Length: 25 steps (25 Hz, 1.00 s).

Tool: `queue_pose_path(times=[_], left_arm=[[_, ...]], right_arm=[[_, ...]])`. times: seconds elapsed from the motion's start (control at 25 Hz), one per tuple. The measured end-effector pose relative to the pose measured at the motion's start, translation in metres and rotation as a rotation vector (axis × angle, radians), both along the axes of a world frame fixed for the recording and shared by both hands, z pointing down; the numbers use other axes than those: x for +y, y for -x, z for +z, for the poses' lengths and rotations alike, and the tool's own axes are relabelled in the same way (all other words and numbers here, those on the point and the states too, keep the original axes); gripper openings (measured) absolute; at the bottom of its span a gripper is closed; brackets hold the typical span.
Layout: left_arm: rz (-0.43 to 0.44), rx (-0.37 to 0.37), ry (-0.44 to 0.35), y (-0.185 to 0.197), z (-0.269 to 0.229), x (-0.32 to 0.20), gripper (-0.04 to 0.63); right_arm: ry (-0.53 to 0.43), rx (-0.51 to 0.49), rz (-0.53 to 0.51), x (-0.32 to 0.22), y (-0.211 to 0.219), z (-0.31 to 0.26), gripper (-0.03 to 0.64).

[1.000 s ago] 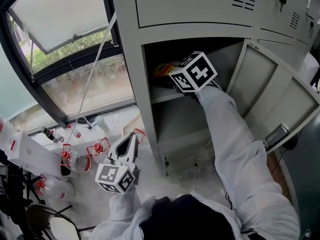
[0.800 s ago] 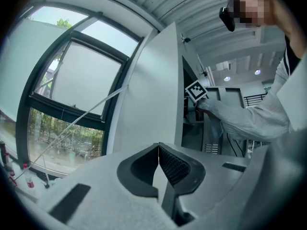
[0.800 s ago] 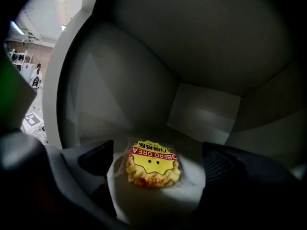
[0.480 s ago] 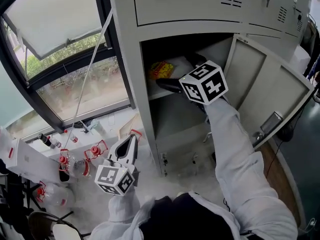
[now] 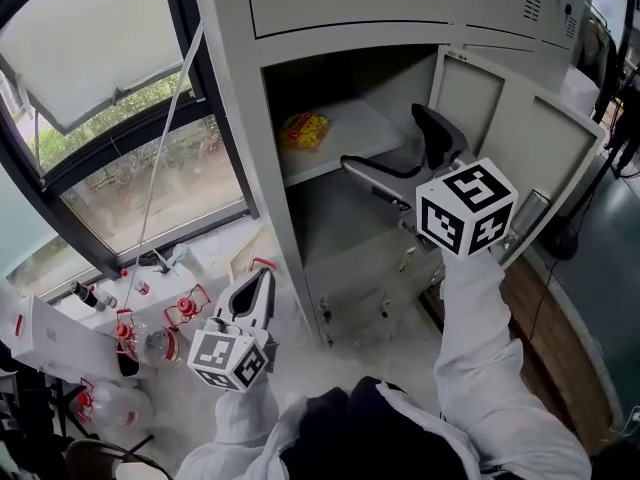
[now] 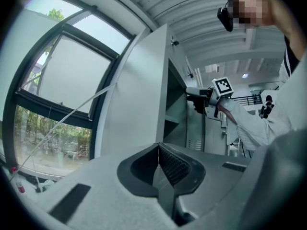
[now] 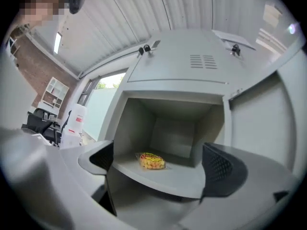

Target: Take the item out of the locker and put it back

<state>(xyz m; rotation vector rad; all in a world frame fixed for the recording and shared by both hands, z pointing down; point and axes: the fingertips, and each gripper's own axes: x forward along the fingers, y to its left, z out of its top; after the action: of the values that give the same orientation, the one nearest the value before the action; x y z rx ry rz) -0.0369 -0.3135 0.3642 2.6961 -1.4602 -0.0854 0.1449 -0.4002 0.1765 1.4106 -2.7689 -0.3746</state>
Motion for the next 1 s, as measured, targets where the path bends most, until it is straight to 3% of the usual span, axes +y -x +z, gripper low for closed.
queue_pose_path(times=[0.16,0.4,0.64,0.76,0.8,1.0], left_arm=[[0.022,0.001,0.003,-0.010,0.001,0.001,0.009],[0.043,0.007,0.021,-0.036,0.008,0.009,0.009],[0.025,0.019,0.077,-0.063,0.024,0.031,0.009],[0.020,0.025,0.105,-0.079,0.033,0.048,0.008],[0.018,0.027,0.114,-0.084,0.037,0.055,0.009],[0.000,0.039,0.144,-0.105,0.052,0.090,0.009]], right_arm=[[-0.009,-0.062,0.031,0.034,-0.024,0.004,0.558],[0.115,-0.148,0.043,0.087,-0.051,0.063,0.539],[0.333,-0.233,0.108,0.131,-0.076,0.160,0.269],[0.373,-0.258,0.135,0.153,-0.096,0.184,0.038],[0.385,-0.264,0.124,0.159,-0.101,0.189,0.000],[0.347,-0.206,0.114,0.187,-0.122,0.201,-0.002]])
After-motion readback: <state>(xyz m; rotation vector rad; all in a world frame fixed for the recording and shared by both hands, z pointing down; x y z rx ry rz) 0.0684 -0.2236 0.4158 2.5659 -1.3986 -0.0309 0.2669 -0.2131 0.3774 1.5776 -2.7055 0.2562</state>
